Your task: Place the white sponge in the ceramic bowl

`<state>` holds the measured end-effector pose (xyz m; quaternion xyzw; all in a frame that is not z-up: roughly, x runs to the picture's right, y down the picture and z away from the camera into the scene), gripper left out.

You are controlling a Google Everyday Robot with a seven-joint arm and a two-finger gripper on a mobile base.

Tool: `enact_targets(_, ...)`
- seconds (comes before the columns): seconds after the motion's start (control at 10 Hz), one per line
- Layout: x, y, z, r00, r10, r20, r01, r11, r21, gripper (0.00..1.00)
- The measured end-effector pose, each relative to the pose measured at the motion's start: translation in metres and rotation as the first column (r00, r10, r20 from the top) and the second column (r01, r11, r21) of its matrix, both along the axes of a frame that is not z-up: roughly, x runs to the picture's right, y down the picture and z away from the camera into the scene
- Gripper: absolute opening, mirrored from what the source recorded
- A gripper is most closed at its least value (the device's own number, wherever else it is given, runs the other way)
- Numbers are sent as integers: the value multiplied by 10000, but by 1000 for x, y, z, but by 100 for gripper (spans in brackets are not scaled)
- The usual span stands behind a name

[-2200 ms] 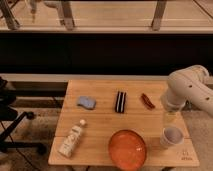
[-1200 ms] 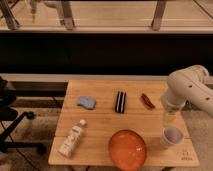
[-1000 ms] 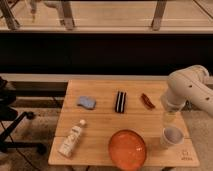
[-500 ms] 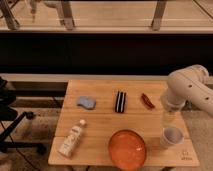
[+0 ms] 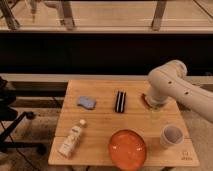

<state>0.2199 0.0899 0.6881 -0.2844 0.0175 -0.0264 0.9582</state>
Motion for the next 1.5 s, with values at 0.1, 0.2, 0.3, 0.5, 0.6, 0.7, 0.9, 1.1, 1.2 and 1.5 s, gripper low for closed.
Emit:
enact_targets(0.1, -7, -2, 0, 10000, -88, 39, 88, 10000, -6, 80)
enact_targets(0.2, -13, -4, 1, 9999, -149, 61, 149, 9999, -14, 80)
enact_targets(0.3, -31, -9, 3, 9994, -292, 168, 292, 9996, 4, 80)
enact_targets(0.5, -56, -14, 4, 9981, -516, 347, 515, 9987, 19, 80)
enact_targets(0.6, -61, -15, 3, 9975, -574, 412, 572, 9983, 53, 80)
enact_targets(0.7, -66, -18, 1, 9968, -638, 489, 634, 9979, 96, 80)
enact_targets(0.9, -81, -29, 6, 9951, -652, 738, 639, 9978, 195, 80)
enact_targets(1.1, -97, -40, 12, 9930, -697, 956, 673, 9973, 284, 80)
enact_targets(1.2, -104, -42, 11, 9918, -755, 1029, 730, 9969, 275, 80)
enact_targets(1.5, -134, -51, 16, 9878, -775, 1349, 742, 9968, 293, 80)
